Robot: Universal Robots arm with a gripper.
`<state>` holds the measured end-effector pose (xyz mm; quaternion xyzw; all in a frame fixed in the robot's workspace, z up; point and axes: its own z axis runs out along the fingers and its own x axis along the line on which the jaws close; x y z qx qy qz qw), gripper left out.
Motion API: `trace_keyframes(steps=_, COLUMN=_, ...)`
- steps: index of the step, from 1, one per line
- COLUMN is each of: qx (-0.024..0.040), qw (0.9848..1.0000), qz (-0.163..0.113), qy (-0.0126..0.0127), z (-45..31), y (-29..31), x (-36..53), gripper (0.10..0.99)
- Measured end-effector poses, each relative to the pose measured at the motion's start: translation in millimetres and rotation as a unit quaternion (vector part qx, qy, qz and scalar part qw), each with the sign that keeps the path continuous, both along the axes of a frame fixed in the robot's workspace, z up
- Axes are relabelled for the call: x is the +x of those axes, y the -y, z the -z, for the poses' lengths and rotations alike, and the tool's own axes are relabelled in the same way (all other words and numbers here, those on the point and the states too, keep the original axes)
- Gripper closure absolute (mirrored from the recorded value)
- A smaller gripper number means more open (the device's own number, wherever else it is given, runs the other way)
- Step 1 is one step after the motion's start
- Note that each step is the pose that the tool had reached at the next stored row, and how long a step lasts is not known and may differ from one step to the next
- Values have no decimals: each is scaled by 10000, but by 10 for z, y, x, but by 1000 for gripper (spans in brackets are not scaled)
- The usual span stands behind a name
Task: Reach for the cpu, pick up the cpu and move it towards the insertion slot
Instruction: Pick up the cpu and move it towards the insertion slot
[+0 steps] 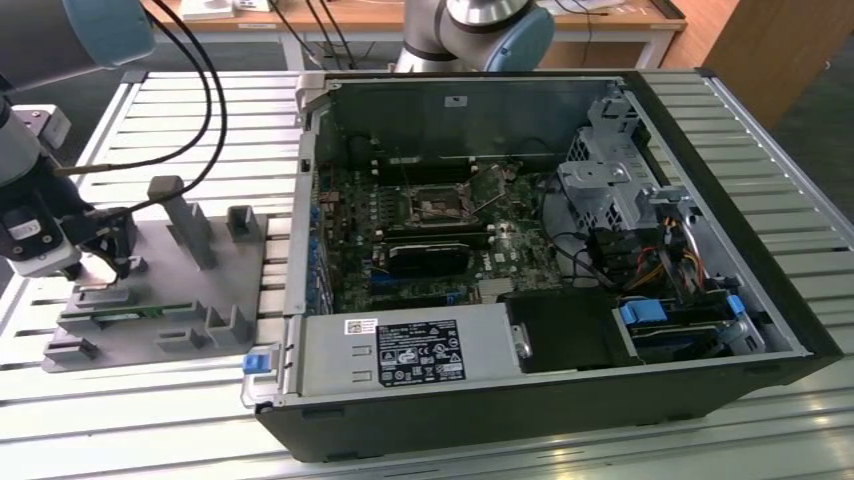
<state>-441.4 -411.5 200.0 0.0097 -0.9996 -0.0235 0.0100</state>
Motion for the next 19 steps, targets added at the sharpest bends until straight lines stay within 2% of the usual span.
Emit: trace_keyframes(steps=19, qx=1, qw=10000, qz=0, qy=2, z=-168, y=-1, x=0, gripper=541)
